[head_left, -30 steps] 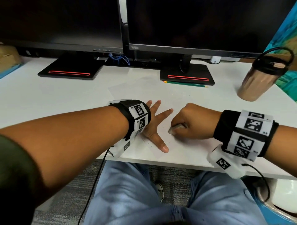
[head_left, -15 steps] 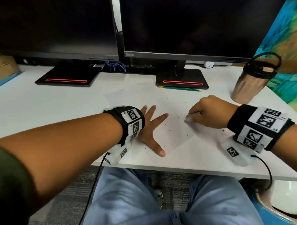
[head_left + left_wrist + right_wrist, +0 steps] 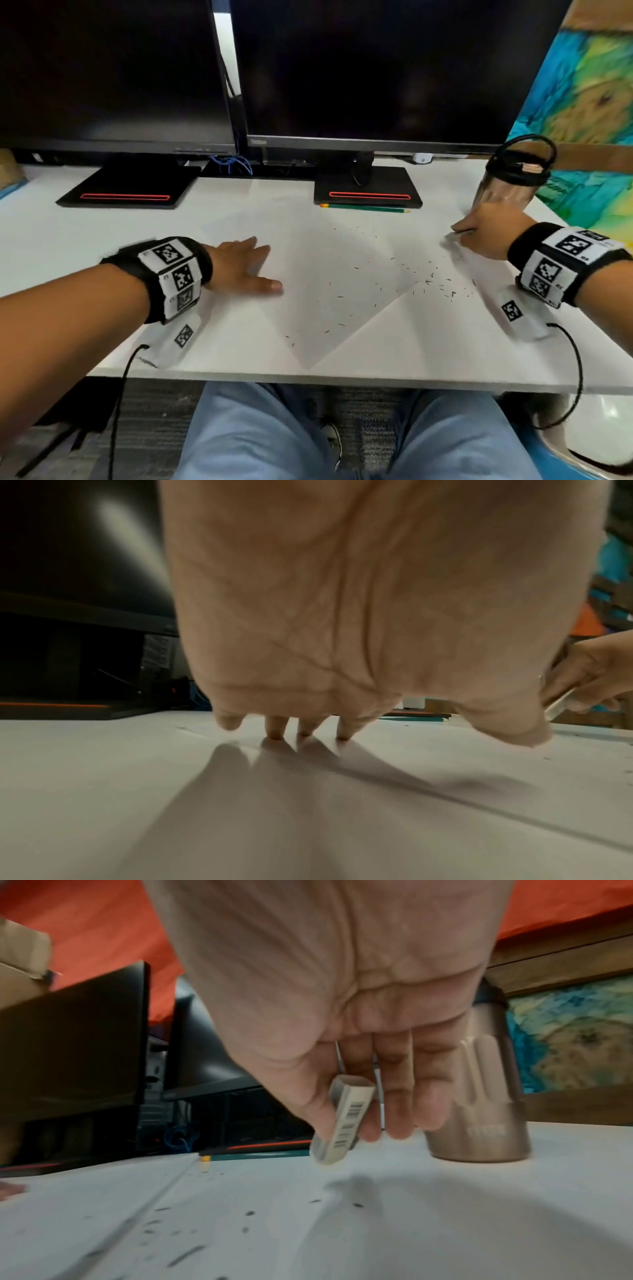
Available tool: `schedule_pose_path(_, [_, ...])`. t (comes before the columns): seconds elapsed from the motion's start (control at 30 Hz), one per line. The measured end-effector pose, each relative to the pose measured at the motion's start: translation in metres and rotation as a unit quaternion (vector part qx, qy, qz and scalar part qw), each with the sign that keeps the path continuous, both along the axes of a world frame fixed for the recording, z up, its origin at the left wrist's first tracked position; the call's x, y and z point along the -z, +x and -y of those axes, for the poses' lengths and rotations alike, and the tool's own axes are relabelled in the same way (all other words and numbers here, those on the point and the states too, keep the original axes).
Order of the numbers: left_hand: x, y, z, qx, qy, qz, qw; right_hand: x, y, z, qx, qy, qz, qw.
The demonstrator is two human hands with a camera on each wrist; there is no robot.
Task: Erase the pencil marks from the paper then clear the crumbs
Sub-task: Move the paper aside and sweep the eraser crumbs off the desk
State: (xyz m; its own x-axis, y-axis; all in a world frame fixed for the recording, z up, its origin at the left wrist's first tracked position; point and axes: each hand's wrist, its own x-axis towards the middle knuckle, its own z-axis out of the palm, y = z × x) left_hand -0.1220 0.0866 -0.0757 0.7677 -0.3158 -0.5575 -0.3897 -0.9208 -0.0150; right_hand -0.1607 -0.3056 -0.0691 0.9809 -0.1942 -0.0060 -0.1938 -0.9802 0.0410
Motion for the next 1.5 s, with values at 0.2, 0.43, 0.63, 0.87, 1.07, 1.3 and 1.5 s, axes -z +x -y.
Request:
schedule_pose_path(0.2, [0.002,-0.02,-0.009,0.01,0.003,0.004,1.0,0.008,0.011,0.012,0.011,-0.069,-0.073,0.995])
schedule_pose_path(0.43, [0.009,-0.049,-0.02,0.025,0.009,0.012,1.0,-0.003,-0.012,-0.051,-0.045,-0.012,-0.032,0.998])
schedule_pose_path(0.63, [0.015,-0.079,-0.021,0.049,0.025,0.022,0.998,0.016,-0.091,-0.205,-0.287,0.183,-0.137,0.93])
schedule_pose_path(0.87, [0.029,-0.09,-0.029,0.068,0.015,0.074,0.995,0.062,-0.121,-0.205,-0.28,0.086,-0.153,0.944])
schedule_pose_path(1.07, [0.038,-0.095,-0.034,0.061,-0.034,0.076,0.995,0.054,-0.117,-0.124,-0.032,0.095,-0.119,0.988])
schedule_pose_path(1.3, [0.053,-0.11,-0.028,0.091,-0.11,0.045,0.989,0.051,-0.113,-0.216,-0.223,0.146,-0.137,0.954])
schedule_pose_path(1.5, [0.053,-0.119,-0.038,0.127,-0.117,0.039,0.984,0.055,-0.096,-0.172,-0.136,0.114,-0.157,0.972])
